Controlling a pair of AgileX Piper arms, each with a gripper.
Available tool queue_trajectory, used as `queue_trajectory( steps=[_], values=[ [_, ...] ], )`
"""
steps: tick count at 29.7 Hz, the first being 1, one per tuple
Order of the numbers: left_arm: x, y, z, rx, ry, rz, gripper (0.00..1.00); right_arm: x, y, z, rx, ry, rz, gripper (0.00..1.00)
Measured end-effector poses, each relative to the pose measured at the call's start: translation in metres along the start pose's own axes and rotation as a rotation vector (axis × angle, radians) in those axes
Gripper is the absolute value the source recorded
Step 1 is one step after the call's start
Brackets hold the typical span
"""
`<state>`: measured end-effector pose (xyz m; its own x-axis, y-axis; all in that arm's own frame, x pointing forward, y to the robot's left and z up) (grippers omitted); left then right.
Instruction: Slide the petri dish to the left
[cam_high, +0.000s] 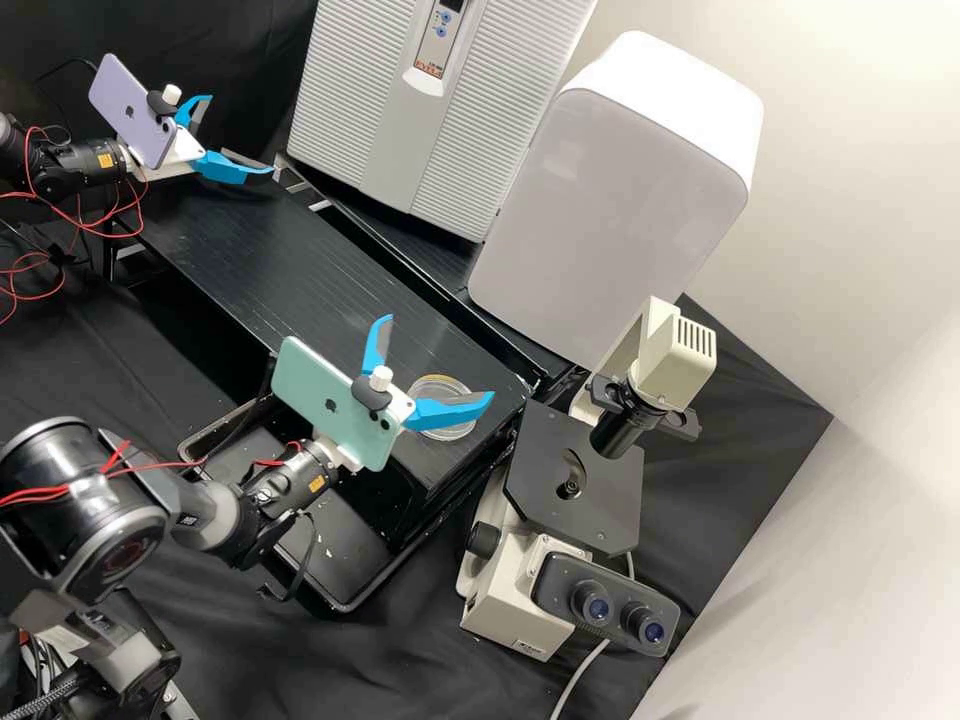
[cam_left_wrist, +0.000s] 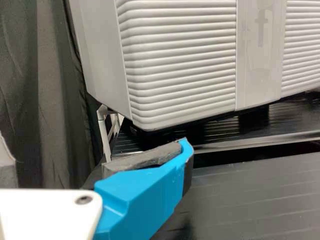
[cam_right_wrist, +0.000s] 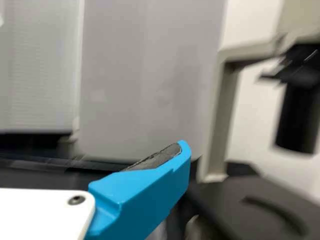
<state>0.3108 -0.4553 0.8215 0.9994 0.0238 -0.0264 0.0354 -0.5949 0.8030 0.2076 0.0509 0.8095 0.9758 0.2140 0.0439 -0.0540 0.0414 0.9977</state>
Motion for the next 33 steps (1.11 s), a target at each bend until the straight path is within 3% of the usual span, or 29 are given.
queue_trajectory(
  steps=[6, 9, 16, 20, 26, 31, 33],
  values=[
    [0.0, 0.0, 0.0, 0.0, 0.0, 0.0, 1.0, -0.01, -0.018, 0.005, 0.043, -0.067, -0.057, 1.0],
    [0.0, 0.0, 0.0, 0.0, 0.0, 0.0, 1.0, -0.018, -0.023, 0.008, 0.047, -0.093, -0.075, 1.0],
    [0.0, 0.0, 0.0, 0.0, 0.0, 0.0, 1.0, -0.027, -0.018, 0.004, 0.034, -0.075, -0.056, 1.0],
    [0.0, 0.0, 0.0, 0.0, 0.0, 0.0, 1.0, -0.027, -0.016, 0.003, 0.013, -0.066, -0.048, 1.0],
    [0.0, 0.0, 0.0, 0.0, 0.0, 0.0, 1.0, -0.033, -0.018, 0.004, 0.006, -0.073, -0.059, 1.0],
    [0.0, 0.0, 0.0, 0.0, 0.0, 0.0, 1.0, -0.031, -0.027, 0.013, -0.001, -0.125, -0.104, 1.0],
    [0.0, 0.0, 0.0, 0.0, 0.0, 0.0, 1.0, -0.03, -0.031, 0.017, 0.011, -0.145, -0.125, 1.0]
  ],
)
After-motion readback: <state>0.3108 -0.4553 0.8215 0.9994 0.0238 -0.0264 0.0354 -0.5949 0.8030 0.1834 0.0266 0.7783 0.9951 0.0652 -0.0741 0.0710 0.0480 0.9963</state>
